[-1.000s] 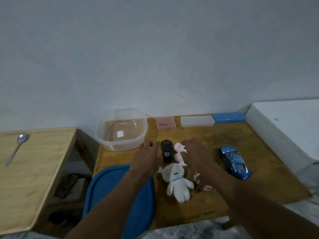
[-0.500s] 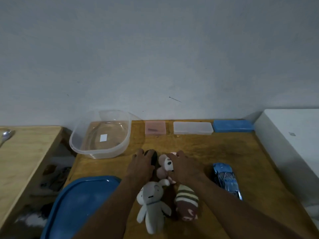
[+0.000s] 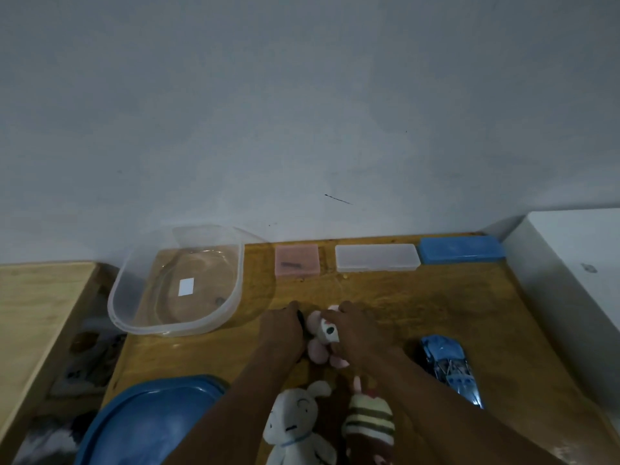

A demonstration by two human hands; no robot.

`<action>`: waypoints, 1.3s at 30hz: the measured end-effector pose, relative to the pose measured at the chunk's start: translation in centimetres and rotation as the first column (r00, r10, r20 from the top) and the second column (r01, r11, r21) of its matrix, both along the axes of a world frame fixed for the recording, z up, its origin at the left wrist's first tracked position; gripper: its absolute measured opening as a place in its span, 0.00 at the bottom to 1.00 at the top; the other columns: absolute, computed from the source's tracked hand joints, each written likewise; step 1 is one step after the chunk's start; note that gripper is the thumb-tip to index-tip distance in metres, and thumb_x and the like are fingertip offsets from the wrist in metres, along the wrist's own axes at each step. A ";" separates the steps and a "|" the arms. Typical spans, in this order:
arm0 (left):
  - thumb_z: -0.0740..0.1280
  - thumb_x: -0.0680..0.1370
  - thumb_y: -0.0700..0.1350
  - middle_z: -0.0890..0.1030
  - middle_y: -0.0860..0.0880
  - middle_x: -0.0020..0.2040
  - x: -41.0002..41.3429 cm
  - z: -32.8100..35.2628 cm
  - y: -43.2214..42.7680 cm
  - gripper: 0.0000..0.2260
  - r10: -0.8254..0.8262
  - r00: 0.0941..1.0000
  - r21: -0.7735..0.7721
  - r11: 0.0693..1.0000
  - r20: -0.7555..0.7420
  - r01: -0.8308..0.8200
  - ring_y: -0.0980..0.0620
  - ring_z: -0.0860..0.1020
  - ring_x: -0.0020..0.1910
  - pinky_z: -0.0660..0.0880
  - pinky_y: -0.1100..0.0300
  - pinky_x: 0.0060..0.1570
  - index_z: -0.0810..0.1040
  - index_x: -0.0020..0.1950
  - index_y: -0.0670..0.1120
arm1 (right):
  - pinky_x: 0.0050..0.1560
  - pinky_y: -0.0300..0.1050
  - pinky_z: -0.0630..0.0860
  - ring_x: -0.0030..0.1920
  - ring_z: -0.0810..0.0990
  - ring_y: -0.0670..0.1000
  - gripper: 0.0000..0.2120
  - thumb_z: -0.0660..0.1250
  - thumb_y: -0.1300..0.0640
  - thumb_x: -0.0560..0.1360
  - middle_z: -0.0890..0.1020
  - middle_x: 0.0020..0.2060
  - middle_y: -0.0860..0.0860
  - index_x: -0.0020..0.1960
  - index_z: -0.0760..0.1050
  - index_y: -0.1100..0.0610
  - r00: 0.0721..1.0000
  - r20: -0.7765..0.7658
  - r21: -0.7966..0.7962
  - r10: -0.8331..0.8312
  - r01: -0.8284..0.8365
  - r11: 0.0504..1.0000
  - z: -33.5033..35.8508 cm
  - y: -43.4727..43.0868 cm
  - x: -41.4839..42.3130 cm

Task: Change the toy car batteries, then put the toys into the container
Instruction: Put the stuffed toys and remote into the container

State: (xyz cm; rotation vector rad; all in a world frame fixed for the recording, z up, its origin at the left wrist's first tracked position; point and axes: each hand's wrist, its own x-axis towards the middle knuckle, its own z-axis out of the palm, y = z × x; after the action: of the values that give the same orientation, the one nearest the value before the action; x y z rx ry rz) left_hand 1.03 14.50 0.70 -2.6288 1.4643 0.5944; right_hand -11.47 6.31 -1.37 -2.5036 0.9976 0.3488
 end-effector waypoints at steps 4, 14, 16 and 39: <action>0.64 0.78 0.49 0.80 0.46 0.58 -0.2 0.0 0.1 0.21 0.053 0.997 -0.089 0.994 -0.051 -0.057 0.46 0.78 0.56 0.72 0.58 0.48 0.66 0.69 0.46 | 0.58 0.48 0.70 0.62 0.70 0.58 0.31 0.71 0.51 0.71 0.67 0.65 0.55 0.72 0.65 0.49 1.000 0.022 0.016 -0.005 0.005 1.000 0.3 -0.1 -0.1; 0.70 0.74 0.43 0.80 0.43 0.60 1.4 6.4 2.1 0.29 0.132 0.988 -0.358 0.922 -0.074 -0.150 0.42 0.78 0.56 0.75 0.53 0.51 0.63 0.73 0.51 | 0.48 0.40 0.72 0.58 0.75 0.53 0.29 0.72 0.49 0.72 0.70 0.63 0.54 0.70 0.66 0.47 0.962 0.238 0.028 -0.133 0.130 0.991 6.3 -0.9 0.3; 0.70 0.73 0.44 0.80 0.42 0.59 2.5 8.5 3.0 0.29 0.160 0.986 -0.408 0.898 -0.041 -0.163 0.41 0.79 0.54 0.75 0.53 0.49 0.64 0.73 0.51 | 0.44 0.36 0.70 0.54 0.75 0.52 0.29 0.72 0.50 0.72 0.69 0.60 0.53 0.69 0.66 0.47 0.944 0.310 0.010 -0.109 0.111 0.994 8.3 -0.9 1.8; 0.72 0.74 0.46 0.78 0.45 0.63 19.8 5.8 9.6 0.31 0.217 0.970 -0.362 0.901 -0.106 -0.241 0.46 0.78 0.59 0.74 0.55 0.59 0.63 0.74 0.49 | 0.45 0.43 0.66 0.58 0.74 0.59 0.26 0.67 0.60 0.73 0.69 0.64 0.56 0.69 0.67 0.50 0.975 0.187 -0.165 0.117 -0.086 0.983 8.4 6.1 20.7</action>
State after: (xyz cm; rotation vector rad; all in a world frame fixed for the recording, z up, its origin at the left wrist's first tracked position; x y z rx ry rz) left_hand 20.86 24.11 6.47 -3.1363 1.4152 0.4556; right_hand 9.24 12.37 7.04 -2.6739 0.8502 0.0525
